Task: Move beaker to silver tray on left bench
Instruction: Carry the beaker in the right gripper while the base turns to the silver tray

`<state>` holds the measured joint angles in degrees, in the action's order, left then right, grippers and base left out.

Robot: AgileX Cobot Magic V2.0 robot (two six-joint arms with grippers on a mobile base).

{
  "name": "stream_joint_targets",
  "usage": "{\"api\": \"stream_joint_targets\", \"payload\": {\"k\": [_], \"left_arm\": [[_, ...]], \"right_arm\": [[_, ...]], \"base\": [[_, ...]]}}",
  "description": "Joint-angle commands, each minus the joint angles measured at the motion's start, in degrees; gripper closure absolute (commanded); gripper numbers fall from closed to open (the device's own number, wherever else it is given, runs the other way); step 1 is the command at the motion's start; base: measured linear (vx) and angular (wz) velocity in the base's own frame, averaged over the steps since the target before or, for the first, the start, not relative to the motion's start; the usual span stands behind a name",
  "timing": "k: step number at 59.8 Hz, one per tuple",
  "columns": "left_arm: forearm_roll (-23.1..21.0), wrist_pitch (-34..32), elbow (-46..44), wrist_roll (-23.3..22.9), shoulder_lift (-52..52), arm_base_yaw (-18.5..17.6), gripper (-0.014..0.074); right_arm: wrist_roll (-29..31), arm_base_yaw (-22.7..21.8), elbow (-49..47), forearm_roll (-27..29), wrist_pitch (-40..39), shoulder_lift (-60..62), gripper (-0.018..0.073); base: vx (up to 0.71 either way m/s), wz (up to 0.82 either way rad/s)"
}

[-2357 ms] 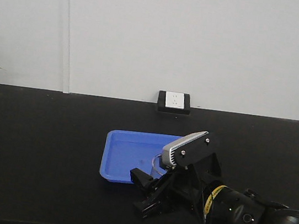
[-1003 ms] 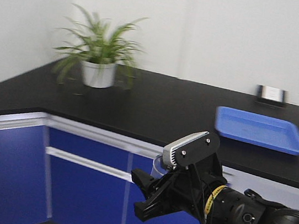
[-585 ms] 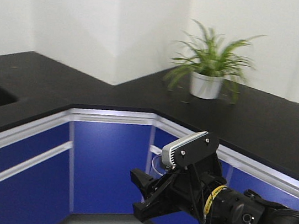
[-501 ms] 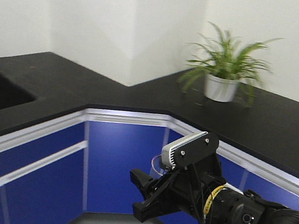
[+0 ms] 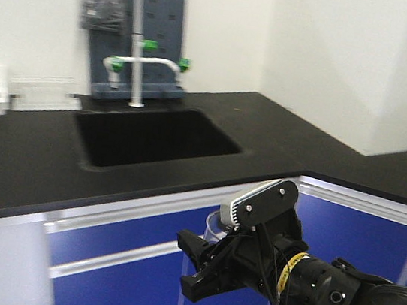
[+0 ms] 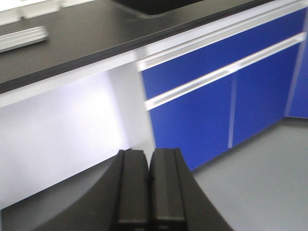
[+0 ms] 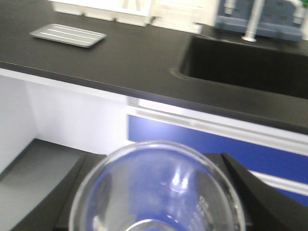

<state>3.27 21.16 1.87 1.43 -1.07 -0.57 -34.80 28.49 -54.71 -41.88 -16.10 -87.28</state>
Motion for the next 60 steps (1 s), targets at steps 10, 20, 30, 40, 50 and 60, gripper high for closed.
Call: {"api": "stream_joint_targets", "payload": {"k": [10, 20, 30, 40, 50, 60], "left_arm": [[-0.16, -4.67, 1.14, -0.10, -0.35, -0.31, 0.0595], [-0.16, -4.67, 1.14, -0.10, -0.35, -0.31, 0.0595], [-0.16, -4.67, 1.14, -0.10, -0.35, -0.31, 0.0595], [-0.16, -4.67, 1.14, -0.10, -0.35, -0.31, 0.0595], [-0.16, -4.67, 1.14, -0.10, -0.35, -0.31, 0.0595], [-0.16, -4.67, 1.14, -0.10, -0.35, -0.31, 0.0595]], "right_arm": [[-0.06, -0.04, -1.99, 0.60, -3.87, 2.20, 0.0571], [-0.06, -0.04, -1.99, 0.60, -3.87, 2.20, 0.0571], [-0.06, -0.04, -1.99, 0.60, -3.87, 2.20, 0.0571], [-0.06, -0.04, -1.99, 0.60, -3.87, 2.20, 0.0571], [-0.06, -0.04, -1.99, 0.60, -3.87, 2.20, 0.0571], [-0.06, -0.04, -1.99, 0.60, -3.87, 2.20, 0.0571]], "base": [[0.07, 0.74], [0.11, 0.68], [0.15, 0.56], [0.17, 0.46], [0.20, 0.34], [0.24, 0.20]]}}
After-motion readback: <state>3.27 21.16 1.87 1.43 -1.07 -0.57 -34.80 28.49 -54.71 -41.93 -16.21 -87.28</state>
